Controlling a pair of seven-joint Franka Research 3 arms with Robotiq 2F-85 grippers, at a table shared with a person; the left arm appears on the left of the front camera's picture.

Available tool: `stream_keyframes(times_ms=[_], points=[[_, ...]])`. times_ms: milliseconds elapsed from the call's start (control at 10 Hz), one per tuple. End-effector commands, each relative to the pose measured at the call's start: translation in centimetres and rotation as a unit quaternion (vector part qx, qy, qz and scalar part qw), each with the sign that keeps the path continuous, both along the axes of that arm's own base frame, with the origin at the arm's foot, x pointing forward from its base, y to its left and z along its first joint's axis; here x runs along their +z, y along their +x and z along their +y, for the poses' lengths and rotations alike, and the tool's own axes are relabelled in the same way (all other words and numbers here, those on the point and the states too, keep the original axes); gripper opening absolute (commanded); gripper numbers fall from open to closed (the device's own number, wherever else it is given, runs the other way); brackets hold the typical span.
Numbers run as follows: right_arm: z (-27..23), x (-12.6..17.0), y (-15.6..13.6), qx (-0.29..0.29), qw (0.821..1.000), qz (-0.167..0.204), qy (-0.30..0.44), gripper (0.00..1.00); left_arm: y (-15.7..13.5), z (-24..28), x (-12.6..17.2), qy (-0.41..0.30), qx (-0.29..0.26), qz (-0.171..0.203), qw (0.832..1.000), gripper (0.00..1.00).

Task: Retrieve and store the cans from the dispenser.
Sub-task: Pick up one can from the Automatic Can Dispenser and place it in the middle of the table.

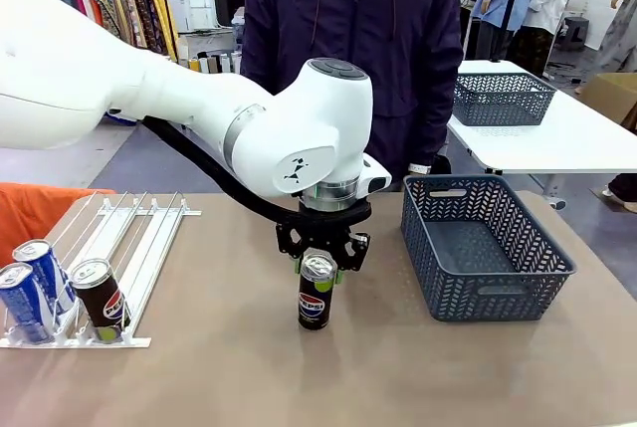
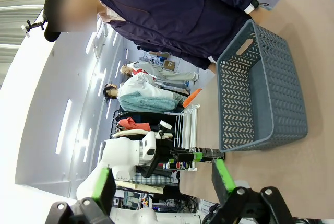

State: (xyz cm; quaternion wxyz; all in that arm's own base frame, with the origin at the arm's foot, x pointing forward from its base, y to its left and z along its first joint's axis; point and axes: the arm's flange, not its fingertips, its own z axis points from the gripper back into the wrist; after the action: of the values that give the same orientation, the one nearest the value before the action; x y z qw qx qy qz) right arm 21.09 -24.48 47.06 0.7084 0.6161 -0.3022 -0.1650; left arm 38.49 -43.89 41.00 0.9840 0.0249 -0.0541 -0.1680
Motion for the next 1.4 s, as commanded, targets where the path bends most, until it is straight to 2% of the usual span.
stream_keyframes(times_ms=[0,100,200,400,500,600,700,900,1100,1300], points=[[0.0,0.3,0.3,-0.004,1.000,-0.018,0.004,1.00,-0.5,0.9,0.7,-0.011,-0.005,-0.010,1.000,1.00],[0.0,0.3,0.3,-0.004,1.000,-0.018,0.004,1.00,-0.5,1.4,1.7,-0.014,0.005,-0.020,1.000,1.00],[0.0,0.3,0.3,-0.004,1.000,-0.018,0.004,1.00,-1.1,2.9,4.1,-0.033,0.022,-0.040,0.998,1.00],[0.0,0.3,0.3,-0.004,1.000,-0.018,0.004,1.00,-2.9,10.1,12.4,-0.100,0.060,-0.052,0.992,1.00],[0.0,0.3,0.3,-0.004,1.000,-0.018,0.004,1.00,-3.3,15.3,15.4,-0.139,0.070,-0.028,0.987,1.00],[0.0,0.3,0.3,-0.004,1.000,-0.018,0.004,1.00,-2.4,22.4,17.5,-0.195,0.086,-0.002,0.977,1.00],[0.0,0.3,0.3,-0.004,1.000,-0.018,0.004,1.00,-1.8,27.3,18.2,-0.241,0.096,0.018,0.966,1.00],[0.0,0.3,0.3,-0.004,1.000,-0.018,0.004,1.00,-1.1,41.2,18.4,-0.369,0.129,0.072,0.918,1.00],[0.0,0.3,0.3,-0.004,1.000,-0.018,0.004,1.00,-1.4,50.8,15.9,-0.446,0.186,0.102,0.869,1.00],[0.0,0.3,0.3,-0.004,1.000,-0.018,0.004,1.00,-3.5,56.8,12.4,-0.519,0.221,0.113,0.818,1.00]])
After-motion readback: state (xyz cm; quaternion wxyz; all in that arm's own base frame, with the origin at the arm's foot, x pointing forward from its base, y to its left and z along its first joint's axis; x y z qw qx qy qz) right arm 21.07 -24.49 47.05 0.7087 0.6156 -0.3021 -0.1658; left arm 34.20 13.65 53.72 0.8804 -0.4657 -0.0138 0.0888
